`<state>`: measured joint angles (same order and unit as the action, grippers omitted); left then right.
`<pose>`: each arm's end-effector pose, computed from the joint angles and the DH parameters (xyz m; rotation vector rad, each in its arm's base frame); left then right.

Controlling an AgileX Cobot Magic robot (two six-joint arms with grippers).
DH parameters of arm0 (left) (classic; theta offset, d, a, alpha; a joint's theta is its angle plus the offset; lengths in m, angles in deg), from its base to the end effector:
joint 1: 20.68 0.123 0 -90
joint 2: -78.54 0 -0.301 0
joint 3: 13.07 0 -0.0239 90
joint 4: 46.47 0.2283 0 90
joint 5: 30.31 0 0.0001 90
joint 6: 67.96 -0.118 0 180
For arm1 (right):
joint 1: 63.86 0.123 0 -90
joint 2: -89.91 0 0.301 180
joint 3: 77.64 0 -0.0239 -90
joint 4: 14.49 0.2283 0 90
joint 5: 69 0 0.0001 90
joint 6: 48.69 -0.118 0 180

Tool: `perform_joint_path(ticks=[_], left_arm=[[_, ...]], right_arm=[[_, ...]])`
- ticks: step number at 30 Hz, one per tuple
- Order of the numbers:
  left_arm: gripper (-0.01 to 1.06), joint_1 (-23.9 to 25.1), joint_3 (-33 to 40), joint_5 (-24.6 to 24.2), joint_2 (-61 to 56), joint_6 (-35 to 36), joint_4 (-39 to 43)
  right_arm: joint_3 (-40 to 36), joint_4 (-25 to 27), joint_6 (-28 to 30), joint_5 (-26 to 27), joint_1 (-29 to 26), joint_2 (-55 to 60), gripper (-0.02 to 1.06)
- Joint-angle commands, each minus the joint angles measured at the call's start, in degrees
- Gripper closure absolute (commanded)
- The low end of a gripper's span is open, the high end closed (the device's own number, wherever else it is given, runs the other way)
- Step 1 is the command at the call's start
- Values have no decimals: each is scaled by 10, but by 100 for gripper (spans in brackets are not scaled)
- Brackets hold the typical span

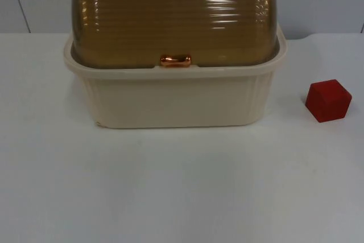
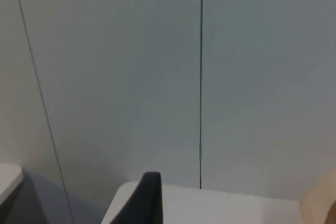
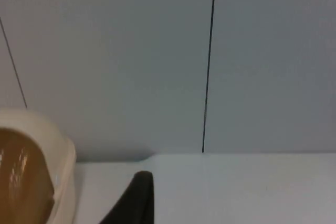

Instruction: Open the box lid with the left hand, place the block into the box with the right hand, then close the box lid with the left hand.

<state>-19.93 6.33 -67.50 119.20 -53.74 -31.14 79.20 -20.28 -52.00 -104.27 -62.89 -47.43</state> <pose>0.0731 0.0198 0.4410 -0.1595 1.6724 0.1197 0.0929 -0.0053 0.4198 0.0056 1.7620 -0.0571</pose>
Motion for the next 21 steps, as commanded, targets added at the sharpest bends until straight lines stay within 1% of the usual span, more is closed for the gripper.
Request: perform_joint_path(ticks=[1,3,4,5,7,9,10,11,14,15,16,17,18,19,20,21], left_arm=[[0,-2,-26,6,47,-11,-6],[0,-2,-44,6,85,-43,-16],[0,-2,-44,6,85,-43,-16],[0,-2,-49,6,104,-57,-27],[0,-2,-49,6,130,-89,-53],[0,-2,-49,4,157,-107,-68],[0,-2,-49,7,168,-108,-76],[0,-2,-49,7,168,-108,-76],[0,-5,-49,15,202,-124,-103],[0,-5,-49,15,202,-124,-103],[0,-15,-49,26,219,-159,-125],[0,-21,-49,30,226,-178,-130],[0,-46,-49,39,249,-248,-159],[0,-56,-49,41,258,-276,-172],[0,-75,-49,42,272,-330,-183],[0,-75,-49,42,272,-330,-183]], right_arm=[[16,-3,-1,32,3,25,-1],[18,-3,-1,70,3,37,-1],[18,-3,-1,70,3,37,-1],[18,-3,-1,89,3,38,-1],[18,-2,-25,108,3,38,-1],[18,-6,-38,93,3,38,-1],[18,-12,-38,80,3,38,-1],[18,-12,-38,80,3,38,-1],[18,-25,-38,40,3,38,-1],[18,-25,-38,40,3,38,-1],[18,-37,-38,24,3,38,-1],[18,-41,-38,20,3,38,-1],[18,-54,-38,11,3,38,-1],[18,-61,-38,9,3,38,-1],[18,-68,-38,6,3,38,-1],[18,-68,-38,6,3,38,-1]])
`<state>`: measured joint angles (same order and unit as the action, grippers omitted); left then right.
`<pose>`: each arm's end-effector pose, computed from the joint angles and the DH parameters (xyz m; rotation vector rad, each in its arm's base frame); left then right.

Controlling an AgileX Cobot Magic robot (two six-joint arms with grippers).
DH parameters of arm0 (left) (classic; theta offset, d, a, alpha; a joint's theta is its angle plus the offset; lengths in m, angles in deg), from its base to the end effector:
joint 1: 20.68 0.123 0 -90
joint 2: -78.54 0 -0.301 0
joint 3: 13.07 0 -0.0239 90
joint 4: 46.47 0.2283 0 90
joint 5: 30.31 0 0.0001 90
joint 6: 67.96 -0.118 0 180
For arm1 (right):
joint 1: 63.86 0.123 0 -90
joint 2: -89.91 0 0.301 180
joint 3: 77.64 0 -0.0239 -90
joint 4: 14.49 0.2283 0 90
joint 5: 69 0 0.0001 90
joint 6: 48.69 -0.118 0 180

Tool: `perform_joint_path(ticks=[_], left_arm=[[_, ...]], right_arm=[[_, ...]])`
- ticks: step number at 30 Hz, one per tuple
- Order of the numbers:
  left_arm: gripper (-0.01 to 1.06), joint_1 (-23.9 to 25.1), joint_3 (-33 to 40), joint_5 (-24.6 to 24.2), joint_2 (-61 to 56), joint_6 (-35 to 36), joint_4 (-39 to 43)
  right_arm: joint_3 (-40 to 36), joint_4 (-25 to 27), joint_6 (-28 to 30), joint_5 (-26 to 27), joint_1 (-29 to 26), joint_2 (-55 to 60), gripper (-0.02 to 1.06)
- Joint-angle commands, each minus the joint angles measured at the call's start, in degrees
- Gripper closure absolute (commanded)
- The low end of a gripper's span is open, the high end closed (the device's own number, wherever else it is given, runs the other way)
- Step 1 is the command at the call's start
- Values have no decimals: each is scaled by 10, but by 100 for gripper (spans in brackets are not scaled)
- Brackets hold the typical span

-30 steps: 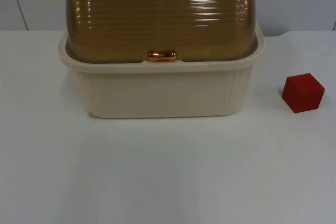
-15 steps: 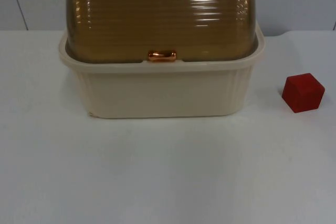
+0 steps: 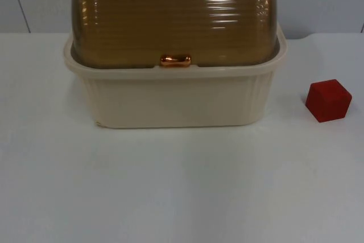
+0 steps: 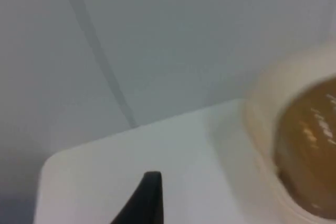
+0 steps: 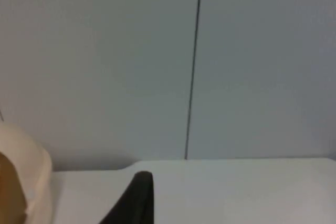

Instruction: Open the box lid with the left hand, place the block into the box with the right hand, then close the box lid with the left hand.

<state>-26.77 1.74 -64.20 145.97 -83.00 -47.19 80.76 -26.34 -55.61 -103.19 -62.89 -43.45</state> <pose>0.2121 -0.0235 0.4034 0.3658 1.9946 0.0850 0.1114 -0.0117 0.4245 0.0230 1.7780 -0.1274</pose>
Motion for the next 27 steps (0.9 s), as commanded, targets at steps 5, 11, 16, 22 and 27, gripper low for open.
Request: perform_joint_path(ticks=[5,11,16,22,27], left_arm=[[0,-133,-3,-9,87,-131,-8],[0,-291,-3,-33,174,-221,172],[0,-335,-3,-19,242,-185,250],[0,-336,-3,15,328,-138,259],[0,-356,-3,29,348,-136,258]], right_arm=[[3,-28,-4,-8,3,-2,-1],[3,-35,-4,-17,3,-2,-1],[3,-46,-4,-31,3,-2,-1],[3,-50,-4,-33,3,-2,-1],[3,-67,-4,-33,3,-2,-1]])
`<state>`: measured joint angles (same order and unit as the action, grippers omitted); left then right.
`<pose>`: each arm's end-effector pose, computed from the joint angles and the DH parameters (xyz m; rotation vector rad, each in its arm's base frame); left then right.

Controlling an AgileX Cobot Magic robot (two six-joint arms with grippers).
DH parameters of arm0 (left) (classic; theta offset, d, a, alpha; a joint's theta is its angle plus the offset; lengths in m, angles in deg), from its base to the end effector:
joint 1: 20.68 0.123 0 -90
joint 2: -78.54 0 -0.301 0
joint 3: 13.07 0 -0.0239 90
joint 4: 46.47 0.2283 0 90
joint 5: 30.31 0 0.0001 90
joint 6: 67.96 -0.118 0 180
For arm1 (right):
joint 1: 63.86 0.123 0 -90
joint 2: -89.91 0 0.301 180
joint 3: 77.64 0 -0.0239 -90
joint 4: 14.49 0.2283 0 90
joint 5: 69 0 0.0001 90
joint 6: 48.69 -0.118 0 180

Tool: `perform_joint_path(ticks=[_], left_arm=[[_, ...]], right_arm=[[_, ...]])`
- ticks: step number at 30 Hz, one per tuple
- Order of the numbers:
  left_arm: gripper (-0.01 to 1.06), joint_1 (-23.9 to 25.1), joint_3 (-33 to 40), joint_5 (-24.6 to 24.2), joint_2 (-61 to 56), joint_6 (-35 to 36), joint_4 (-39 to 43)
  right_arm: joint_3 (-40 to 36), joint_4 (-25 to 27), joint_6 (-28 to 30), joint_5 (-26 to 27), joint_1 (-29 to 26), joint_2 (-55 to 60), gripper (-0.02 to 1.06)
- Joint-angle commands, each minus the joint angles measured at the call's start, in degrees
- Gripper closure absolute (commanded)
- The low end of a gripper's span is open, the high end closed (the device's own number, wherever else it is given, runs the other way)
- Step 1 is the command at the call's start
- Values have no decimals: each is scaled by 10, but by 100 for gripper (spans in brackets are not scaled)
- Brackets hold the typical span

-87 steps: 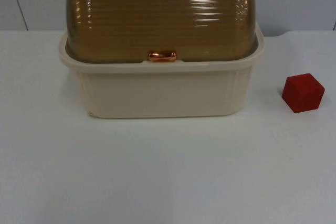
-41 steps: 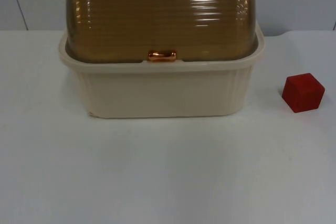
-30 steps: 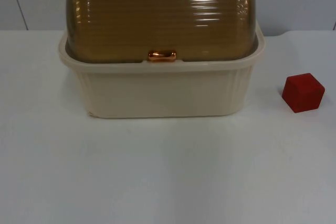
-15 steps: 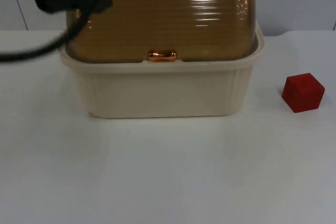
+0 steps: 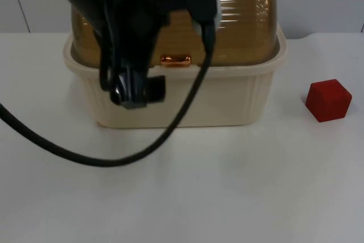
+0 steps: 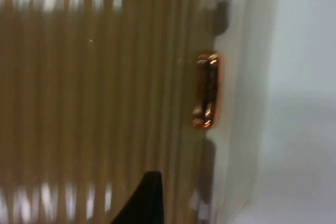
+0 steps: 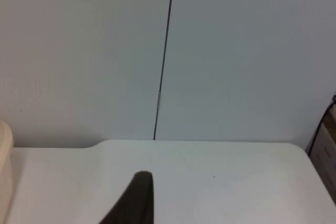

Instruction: Open the box lid with the left hand, place the block into the box with the right hand, then close the box lid with the left hand.

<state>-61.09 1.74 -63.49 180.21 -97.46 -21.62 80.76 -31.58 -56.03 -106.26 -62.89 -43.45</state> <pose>0.2750 -0.1985 0.2408 1.7714 1.8614 0.3659 0.1094 -0.0192 0.4200 0.0095 1.8216 -0.2298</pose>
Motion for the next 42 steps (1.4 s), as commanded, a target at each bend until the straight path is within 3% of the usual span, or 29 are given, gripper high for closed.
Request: perform_joint_path(ticks=[1,5,9,13,14,18,20,23,27,31,33,34,39,41,42], left_arm=[[0,-16,-3,28,6,8,-3],[0,-16,-3,44,6,8,-20],[11,-16,-3,41,17,8,-22],[57,-16,-3,41,41,14,-33],[57,-16,-3,41,41,14,-33],[100,-16,-3,45,57,55,-34],[105,-16,-3,48,60,57,-34],[105,-16,-3,81,72,60,-27],[105,-16,-3,84,77,67,-17],[105,-16,2,131,79,89,27],[105,-20,12,171,79,141,89],[105,-24,21,185,79,202,146],[105,-24,67,190,79,339,298],[105,-24,87,196,79,445,397],[105,-24,87,196,79,445,397]], right_arm=[[3,-24,0,-2,3,-2,-1],[3,-25,0,-5,3,-2,-1],[3,-25,0,-6,3,-2,-1],[3,-25,0,-6,3,-2,-1],[3,-25,0,-6,3,-2,-1],[3,-25,0,-6,3,-2,-1],[3,-25,0,-6,3,-2,-1],[3,-25,0,-6,3,-2,-1],[3,-25,0,-6,3,-2,-1],[3,-25,0,-6,3,-2,-1],[3,-25,0,-6,3,-2,-1],[3,-25,0,-6,3,-2,-1],[3,-25,0,-7,3,-2,-1],[3,-25,0,-7,3,-2,-1],[3,-25,0,-7,3,-2,-1]])
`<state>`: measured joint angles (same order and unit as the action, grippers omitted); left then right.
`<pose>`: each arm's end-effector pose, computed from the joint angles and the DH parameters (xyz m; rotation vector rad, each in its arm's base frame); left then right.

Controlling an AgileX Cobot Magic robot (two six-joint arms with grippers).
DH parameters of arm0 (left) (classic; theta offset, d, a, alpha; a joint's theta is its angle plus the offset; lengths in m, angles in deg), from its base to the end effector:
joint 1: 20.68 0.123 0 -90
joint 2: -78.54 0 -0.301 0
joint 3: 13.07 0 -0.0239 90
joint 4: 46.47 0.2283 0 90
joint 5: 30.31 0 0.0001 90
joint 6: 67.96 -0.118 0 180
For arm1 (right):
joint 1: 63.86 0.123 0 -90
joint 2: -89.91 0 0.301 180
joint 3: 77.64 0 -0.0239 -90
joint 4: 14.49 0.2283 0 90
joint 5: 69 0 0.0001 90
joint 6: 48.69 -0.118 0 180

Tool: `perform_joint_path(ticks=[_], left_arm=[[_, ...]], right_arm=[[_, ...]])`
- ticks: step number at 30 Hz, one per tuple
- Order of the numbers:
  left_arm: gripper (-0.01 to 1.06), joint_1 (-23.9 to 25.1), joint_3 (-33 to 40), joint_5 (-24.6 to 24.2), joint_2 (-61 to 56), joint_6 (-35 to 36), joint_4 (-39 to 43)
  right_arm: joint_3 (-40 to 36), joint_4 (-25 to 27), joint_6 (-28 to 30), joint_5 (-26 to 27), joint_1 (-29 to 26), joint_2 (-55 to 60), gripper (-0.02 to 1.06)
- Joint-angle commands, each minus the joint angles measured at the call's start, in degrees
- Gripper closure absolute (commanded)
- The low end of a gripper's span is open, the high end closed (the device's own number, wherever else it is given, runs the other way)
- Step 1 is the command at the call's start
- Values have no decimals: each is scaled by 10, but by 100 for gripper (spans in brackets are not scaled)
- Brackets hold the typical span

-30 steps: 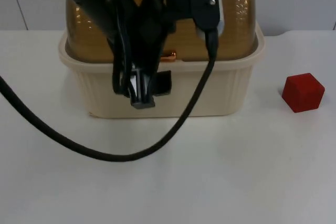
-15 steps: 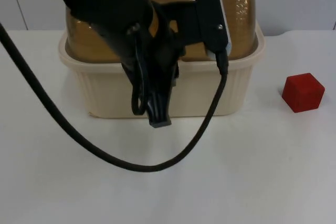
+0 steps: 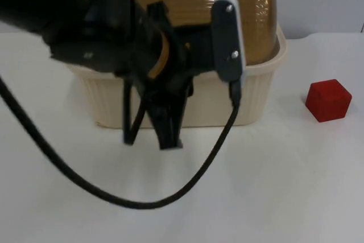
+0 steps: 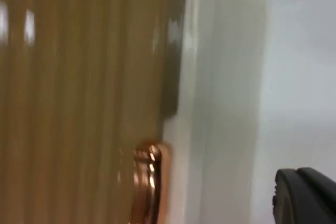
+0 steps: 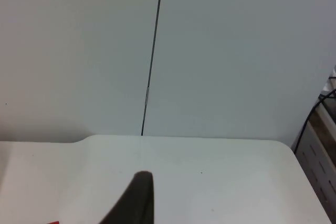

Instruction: Open the box lid with the left hand, place the block into the box with the right hand, then close the box lid with the left hand.

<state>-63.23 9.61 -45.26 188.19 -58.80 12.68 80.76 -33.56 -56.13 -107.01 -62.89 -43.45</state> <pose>0.2828 -0.2240 0.1821 1.6816 1.7718 0.3239 0.1087 -0.0219 0.4193 0.0032 1.8301 -0.2689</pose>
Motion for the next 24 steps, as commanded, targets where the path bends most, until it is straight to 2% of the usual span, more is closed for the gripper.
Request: perform_joint_path(ticks=[1,3,5,6,7,8,10,16,19,24], left_arm=[[105,-3,12,12,-1,126,110],[105,-3,16,-13,0,258,238],[105,-9,16,-78,4,378,367],[105,-9,16,-78,4,378,367],[105,-14,16,-101,5,439,408],[105,-15,15,-100,5,450,408],[105,-15,16,-62,5,444,408],[105,-13,22,-54,6,444,408],[105,4,21,-33,9,440,408],[105,14,20,-38,25,438,408]], right_arm=[[3,-5,1,0,3,-2,-1],[3,-5,1,0,3,-2,-1],[3,-8,1,1,3,-2,-1],[3,-8,1,1,3,-2,-1],[3,-8,1,1,3,1,-1],[3,-13,1,1,3,5,-1],[3,-14,1,1,3,5,-1],[3,-15,1,5,3,6,-1],[3,-15,1,6,3,6,-1],[3,-15,-7,12,3,6,-1]])
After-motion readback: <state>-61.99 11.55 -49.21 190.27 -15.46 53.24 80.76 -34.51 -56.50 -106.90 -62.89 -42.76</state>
